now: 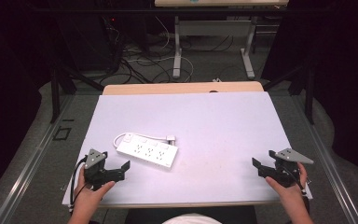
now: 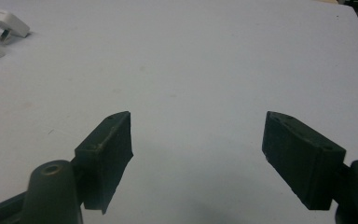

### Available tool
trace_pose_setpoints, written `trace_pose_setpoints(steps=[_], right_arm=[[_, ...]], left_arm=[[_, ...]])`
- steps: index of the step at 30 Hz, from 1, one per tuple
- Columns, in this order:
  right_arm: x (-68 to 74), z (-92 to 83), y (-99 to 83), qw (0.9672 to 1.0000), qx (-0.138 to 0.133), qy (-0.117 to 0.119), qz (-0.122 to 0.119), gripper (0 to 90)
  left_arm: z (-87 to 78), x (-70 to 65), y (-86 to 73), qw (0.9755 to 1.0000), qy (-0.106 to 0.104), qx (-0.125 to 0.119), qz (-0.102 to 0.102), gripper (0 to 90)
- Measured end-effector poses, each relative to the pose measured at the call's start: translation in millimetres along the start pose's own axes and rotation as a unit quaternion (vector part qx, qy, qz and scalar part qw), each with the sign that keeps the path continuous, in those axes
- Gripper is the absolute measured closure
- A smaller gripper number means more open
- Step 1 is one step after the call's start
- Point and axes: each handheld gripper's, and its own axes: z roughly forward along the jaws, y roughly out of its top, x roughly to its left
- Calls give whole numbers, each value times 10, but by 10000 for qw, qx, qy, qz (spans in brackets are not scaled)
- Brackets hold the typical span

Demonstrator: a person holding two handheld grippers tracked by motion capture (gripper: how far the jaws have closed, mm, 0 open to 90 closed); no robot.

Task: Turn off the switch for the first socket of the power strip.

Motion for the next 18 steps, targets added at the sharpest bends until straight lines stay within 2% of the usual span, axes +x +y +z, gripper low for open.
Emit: trace_pose_setpoints(steps=[5, 11, 12, 13, 18], right_arm=[[-3, 9, 11, 10000, 35, -3, -6, 241], [34, 2, 16, 9999, 33, 103, -48, 241], [37, -12, 23, 9999, 99, 78, -68, 241], [41, -2, 19, 9999, 25, 90, -69, 241], [57, 13, 15, 9999, 33, 120, -95, 241]], left_arm=[[-32, 1, -10, 10000, 34, 3, -1, 19], [-52, -4, -1, 10000, 50, -18, 4, 64], [-56, -11, 10, 10000, 37, -7, -13, 70], [-56, -11, 10, 10000, 37, -7, -13, 79], [-79, -19, 46, 9999, 102, -76, 6, 161]])
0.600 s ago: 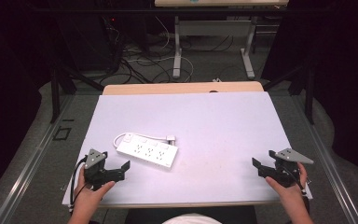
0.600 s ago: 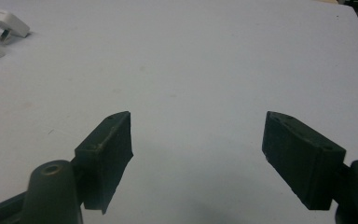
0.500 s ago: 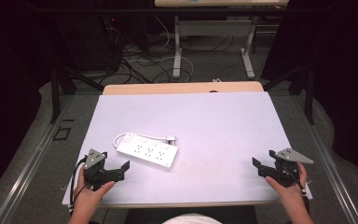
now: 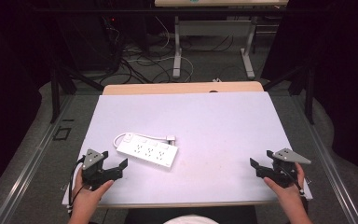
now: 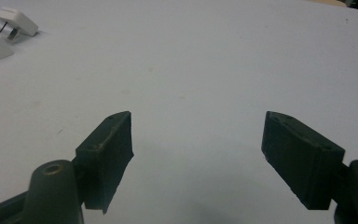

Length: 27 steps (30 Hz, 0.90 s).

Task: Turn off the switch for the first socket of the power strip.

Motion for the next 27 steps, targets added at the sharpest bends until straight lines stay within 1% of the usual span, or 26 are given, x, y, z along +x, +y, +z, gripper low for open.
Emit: trace_pose_setpoints(steps=[1, 4, 5, 8, 11, 12, 15, 18, 20, 21, 22, 25, 27], right_arm=[[1, 3, -1, 10000, 9, -2, -13, 241], [14, 10, 0, 10000, 22, -23, 45, 241], [13, 15, 0, 10000, 7, -8, 29, 241], [15, 18, 3, 10000, 26, -5, 36, 241], [14, 20, 5, 10000, 41, 11, 22, 241], [25, 27, 5, 10000, 37, 25, 53, 241], [30, 29, 6, 10000, 6, 1, 22, 241], [37, 32, 3, 10000, 17, -1, 59, 241], [29, 28, 4, 10000, 56, 22, 34, 241], [29, 29, 3, 10000, 55, 31, 43, 241], [28, 32, 1, 10000, 47, 46, 52, 241], [28, 35, -1, 10000, 56, 53, 63, 241], [30, 35, -2, 9999, 71, 53, 80, 241]], left_arm=[[-2, 1, 17, 10000, 8, -25, -38, 161], [-5, 6, 50, 10000, 34, -15, -48, 183], [-4, 2, 62, 10000, 30, 0, -65, 195], [3, -5, 104, 10000, 45, 42, -42, 244], [4, -10, 134, 10000, 13, 59, -40, 262], [5, -10, 163, 10000, -6, 64, -35, 287], [13, -5, 205, 10000, -1, 59, -38, 287], [28, 12, 253, 9999, -12, 16, -106, 287], [33, 21, 274, 9999, -15, -3, -107, 287], [40, 31, 317, 9999, 0, -37, -139, 287], [42, 40, 340, 9999, -3, -66, -124, 287], [46, 62, 408, 9997, -72, -79, -201, 315], [51, 74, 451, 9996, -91, -99, -252, 315]])
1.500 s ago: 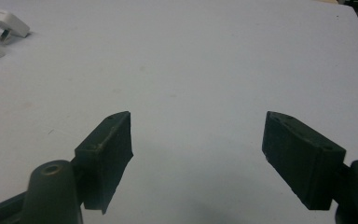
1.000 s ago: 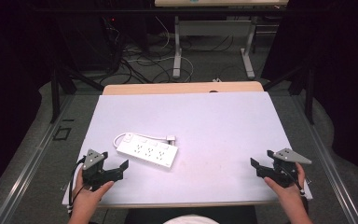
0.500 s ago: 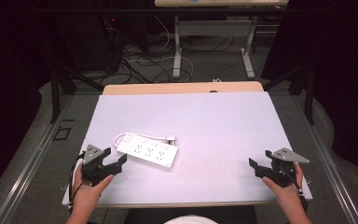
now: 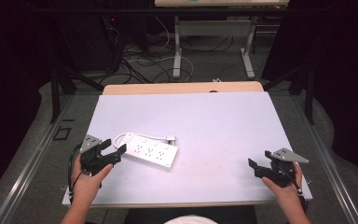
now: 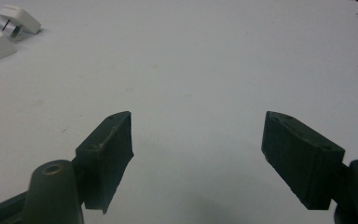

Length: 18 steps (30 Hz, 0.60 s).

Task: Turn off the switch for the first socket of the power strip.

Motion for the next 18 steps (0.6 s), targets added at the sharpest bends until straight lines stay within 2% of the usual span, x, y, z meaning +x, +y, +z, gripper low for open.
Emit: trace_pose_setpoints(steps=[4, 8, 18], right_arm=[[1, 4, -3, 10000, 7, 3, 21, 241], [1, 7, -4, 10000, 2, -3, 6, 241], [16, 14, -7, 10000, 2, 0, 40, 241]], left_arm=[[5, 15, 82, 10000, 25, 36, -41, 320], [19, 33, 151, 9999, -47, 77, -141, 340], [57, 39, 303, 9998, -33, 166, -50, 363]])
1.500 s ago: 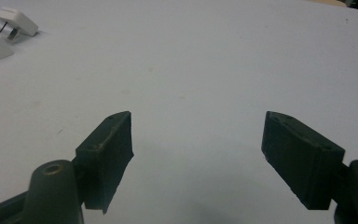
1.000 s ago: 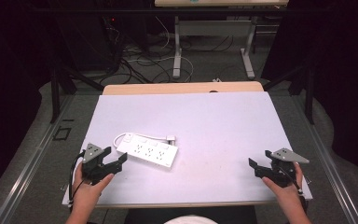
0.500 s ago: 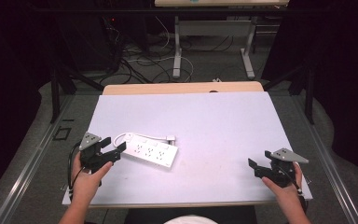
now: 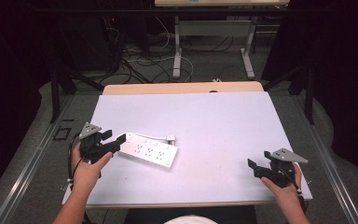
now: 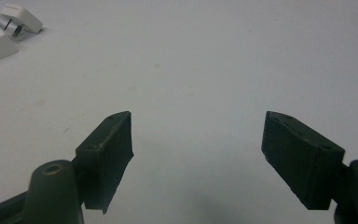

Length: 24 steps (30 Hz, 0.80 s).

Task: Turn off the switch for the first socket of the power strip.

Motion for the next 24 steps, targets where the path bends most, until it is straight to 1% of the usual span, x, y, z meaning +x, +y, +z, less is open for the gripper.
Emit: trace_pose_setpoints(steps=[3, 4, 5, 11, 13, 14, 19, 24], right_arm=[[-5, -3, 0, 10000, 9, 0, 9, 241], [-7, -6, 0, 10000, 30, 12, 5, 241], [-7, -8, 1, 10000, 31, 18, 17, 241], [-6, -7, 1, 10000, 26, 30, 16, 240], [-6, -6, 0, 10000, 29, 32, 22, 240], [-8, -3, -1, 10000, 15, 47, 25, 240], [-13, -9, 1, 10000, 20, 32, 10, 240], [-14, -3, -3, 10000, 13, 53, 14, 240]], left_arm=[[20, -14, 49, 10000, 4, 47, -30, 368], [31, -22, 61, 10000, 15, 30, -70, 372], [34, -22, 76, 10000, 24, 67, -50, 373], [59, -46, 161, 9996, 135, 199, -132, 378], [68, -49, 171, 9996, 148, 201, -161, 380], [84, -55, 194, 9993, 169, 247, -202, 381], [126, -67, 244, 9992, 175, 312, -187, 388], [162, -90, 294, 9992, 150, 304, -209, 410]])
